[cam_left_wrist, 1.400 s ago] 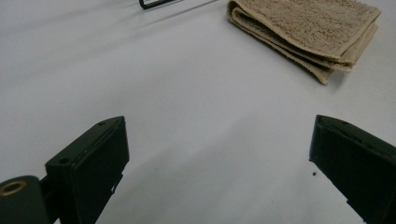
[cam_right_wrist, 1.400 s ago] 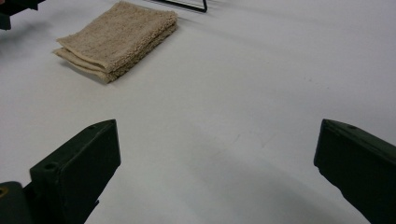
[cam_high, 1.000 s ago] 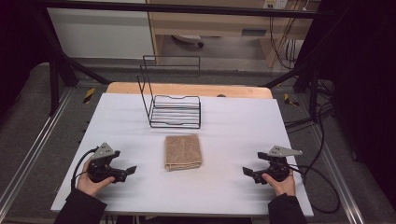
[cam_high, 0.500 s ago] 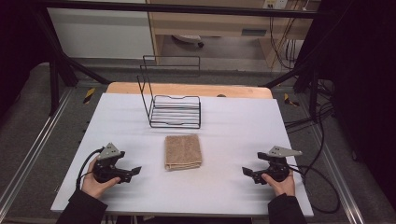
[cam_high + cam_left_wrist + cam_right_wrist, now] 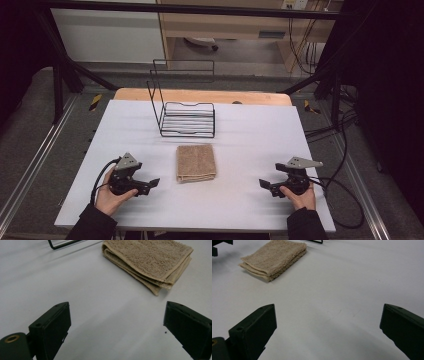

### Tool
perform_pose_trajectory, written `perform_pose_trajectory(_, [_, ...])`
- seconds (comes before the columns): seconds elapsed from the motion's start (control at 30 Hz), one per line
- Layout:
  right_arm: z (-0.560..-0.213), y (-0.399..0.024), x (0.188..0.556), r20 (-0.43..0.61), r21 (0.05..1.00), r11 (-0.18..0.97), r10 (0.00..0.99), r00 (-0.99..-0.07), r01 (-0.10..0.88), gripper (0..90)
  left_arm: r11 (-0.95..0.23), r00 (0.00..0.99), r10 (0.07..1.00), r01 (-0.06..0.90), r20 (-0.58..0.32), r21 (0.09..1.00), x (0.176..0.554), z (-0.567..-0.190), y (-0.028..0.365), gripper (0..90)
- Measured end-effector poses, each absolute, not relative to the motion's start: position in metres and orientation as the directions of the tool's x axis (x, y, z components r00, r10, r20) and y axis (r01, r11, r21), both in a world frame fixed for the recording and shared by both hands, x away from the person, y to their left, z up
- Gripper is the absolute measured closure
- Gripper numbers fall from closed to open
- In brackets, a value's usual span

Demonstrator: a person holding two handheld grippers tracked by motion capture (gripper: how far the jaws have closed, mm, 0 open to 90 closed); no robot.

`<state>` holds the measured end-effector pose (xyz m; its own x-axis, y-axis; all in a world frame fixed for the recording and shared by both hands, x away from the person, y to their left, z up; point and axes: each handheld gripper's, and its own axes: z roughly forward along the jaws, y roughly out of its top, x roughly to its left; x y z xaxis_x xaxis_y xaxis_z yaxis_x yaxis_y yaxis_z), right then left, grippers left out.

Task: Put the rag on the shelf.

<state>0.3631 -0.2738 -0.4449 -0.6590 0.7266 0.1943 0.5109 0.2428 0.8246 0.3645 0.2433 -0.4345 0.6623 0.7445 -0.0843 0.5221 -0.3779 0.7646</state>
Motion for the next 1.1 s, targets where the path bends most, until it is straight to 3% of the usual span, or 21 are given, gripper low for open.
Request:
perform_pose_trajectory(0.47, [-0.445, -0.274, 0.363, 0.191, 0.822, 0.247, 0.729, -0.658, 0.512, 1.3, -0.397, 0.663, 0.746, 0.527, -0.071, 0.751, 0.371, -0.428, 0.217, 9.3])
perform_pose_trajectory(1.1, [-0.446, -0.273, 0.364, 0.184, 0.821, 0.257, 0.726, -0.663, 0.509, 1.4, -0.356, 0.637, 0.763, 0.558, -0.111, 0.750, 0.387, -0.430, 0.180, 24.3])
